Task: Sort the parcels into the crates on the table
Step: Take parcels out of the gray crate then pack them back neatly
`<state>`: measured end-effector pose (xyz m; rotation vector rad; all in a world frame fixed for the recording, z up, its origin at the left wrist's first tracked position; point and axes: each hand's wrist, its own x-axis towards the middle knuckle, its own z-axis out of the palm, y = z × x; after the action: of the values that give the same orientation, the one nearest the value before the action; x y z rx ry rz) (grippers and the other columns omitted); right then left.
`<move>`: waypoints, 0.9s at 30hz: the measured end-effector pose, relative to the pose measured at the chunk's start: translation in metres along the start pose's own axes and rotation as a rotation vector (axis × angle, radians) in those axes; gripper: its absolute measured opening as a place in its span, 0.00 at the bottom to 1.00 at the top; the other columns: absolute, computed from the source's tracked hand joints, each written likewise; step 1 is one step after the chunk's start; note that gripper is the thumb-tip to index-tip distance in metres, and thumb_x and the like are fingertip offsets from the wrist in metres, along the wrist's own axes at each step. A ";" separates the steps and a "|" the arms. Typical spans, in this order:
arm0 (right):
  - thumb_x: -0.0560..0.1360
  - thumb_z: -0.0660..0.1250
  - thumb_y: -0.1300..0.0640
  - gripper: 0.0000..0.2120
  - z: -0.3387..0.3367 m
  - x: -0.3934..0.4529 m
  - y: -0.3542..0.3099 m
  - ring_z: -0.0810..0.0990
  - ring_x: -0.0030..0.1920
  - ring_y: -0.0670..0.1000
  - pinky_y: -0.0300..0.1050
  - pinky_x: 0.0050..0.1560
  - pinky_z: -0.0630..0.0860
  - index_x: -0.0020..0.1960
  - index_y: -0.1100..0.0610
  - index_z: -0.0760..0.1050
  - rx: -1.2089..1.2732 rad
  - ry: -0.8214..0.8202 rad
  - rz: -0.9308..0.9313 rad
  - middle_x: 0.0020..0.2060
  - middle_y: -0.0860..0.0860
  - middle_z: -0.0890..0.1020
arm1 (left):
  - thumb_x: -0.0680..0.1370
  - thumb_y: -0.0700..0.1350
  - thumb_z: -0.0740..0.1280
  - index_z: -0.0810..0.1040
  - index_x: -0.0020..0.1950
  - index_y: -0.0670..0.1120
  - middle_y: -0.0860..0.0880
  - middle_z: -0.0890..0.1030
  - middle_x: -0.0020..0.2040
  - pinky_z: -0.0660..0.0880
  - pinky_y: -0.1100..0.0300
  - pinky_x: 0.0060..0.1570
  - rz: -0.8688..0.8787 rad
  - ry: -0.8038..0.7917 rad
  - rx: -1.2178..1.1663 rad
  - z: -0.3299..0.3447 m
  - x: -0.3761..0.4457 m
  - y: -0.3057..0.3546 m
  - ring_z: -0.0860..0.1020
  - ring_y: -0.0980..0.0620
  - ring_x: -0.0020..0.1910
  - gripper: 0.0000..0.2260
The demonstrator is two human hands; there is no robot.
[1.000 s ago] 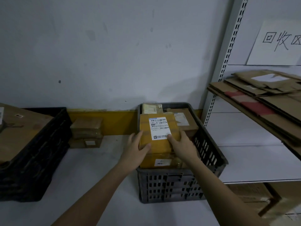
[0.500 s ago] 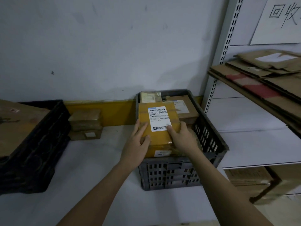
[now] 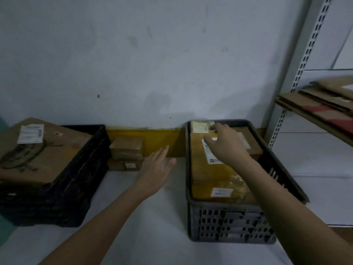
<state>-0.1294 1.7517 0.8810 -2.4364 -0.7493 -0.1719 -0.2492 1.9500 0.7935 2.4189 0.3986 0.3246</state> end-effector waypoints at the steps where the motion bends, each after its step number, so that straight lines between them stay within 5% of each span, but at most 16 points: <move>1: 0.81 0.62 0.47 0.21 0.004 0.007 -0.015 0.76 0.61 0.56 0.55 0.59 0.76 0.69 0.57 0.72 0.039 -0.039 -0.065 0.63 0.55 0.78 | 0.72 0.75 0.45 0.53 0.81 0.55 0.50 0.56 0.81 0.52 0.45 0.77 -0.022 0.015 0.027 -0.011 0.002 -0.012 0.53 0.49 0.79 0.41; 8: 0.80 0.62 0.49 0.15 0.083 0.058 -0.093 0.80 0.50 0.53 0.49 0.50 0.77 0.61 0.55 0.77 0.086 -0.255 -0.184 0.53 0.53 0.81 | 0.81 0.63 0.55 0.59 0.80 0.49 0.45 0.62 0.79 0.60 0.47 0.74 -0.271 0.093 -0.002 -0.068 0.022 -0.112 0.61 0.44 0.76 0.31; 14: 0.81 0.62 0.48 0.15 0.205 0.125 -0.128 0.78 0.44 0.47 0.41 0.42 0.74 0.61 0.56 0.78 0.143 -0.465 -0.024 0.52 0.52 0.82 | 0.80 0.66 0.56 0.55 0.81 0.50 0.44 0.60 0.79 0.61 0.46 0.72 -0.504 0.093 -0.140 -0.092 0.060 -0.204 0.61 0.41 0.76 0.34; 19: 0.79 0.63 0.44 0.21 0.306 0.173 -0.135 0.80 0.38 0.54 0.49 0.41 0.78 0.54 0.64 0.79 0.167 -0.584 0.202 0.41 0.56 0.81 | 0.79 0.66 0.57 0.53 0.81 0.49 0.44 0.58 0.80 0.60 0.47 0.72 -0.568 0.100 -0.244 -0.102 0.112 -0.270 0.61 0.42 0.76 0.36; 22: 0.79 0.61 0.42 0.26 0.354 0.197 -0.132 0.73 0.31 0.51 0.46 0.33 0.71 0.56 0.66 0.78 0.202 -0.593 0.314 0.33 0.58 0.78 | 0.79 0.65 0.59 0.52 0.81 0.50 0.45 0.57 0.80 0.60 0.46 0.73 -0.597 0.122 -0.293 -0.098 0.143 -0.301 0.60 0.43 0.77 0.36; 24: 0.79 0.59 0.40 0.29 0.379 0.210 -0.130 0.73 0.33 0.52 0.48 0.35 0.73 0.57 0.67 0.77 0.245 -0.566 0.374 0.38 0.62 0.80 | 0.79 0.64 0.60 0.51 0.81 0.51 0.46 0.55 0.81 0.59 0.45 0.74 -0.616 0.135 -0.340 -0.091 0.160 -0.317 0.58 0.43 0.77 0.36; 27: 0.80 0.56 0.37 0.26 0.403 0.223 -0.128 0.81 0.45 0.58 0.60 0.51 0.81 0.57 0.60 0.73 0.312 -0.566 0.496 0.44 0.60 0.79 | 0.79 0.63 0.61 0.49 0.81 0.52 0.47 0.54 0.81 0.59 0.45 0.74 -0.656 0.149 -0.407 -0.081 0.184 -0.336 0.57 0.43 0.78 0.36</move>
<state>-0.0322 2.1720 0.6740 -2.2878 -0.3301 0.7915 -0.1730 2.3111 0.6614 1.7557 1.0454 0.2568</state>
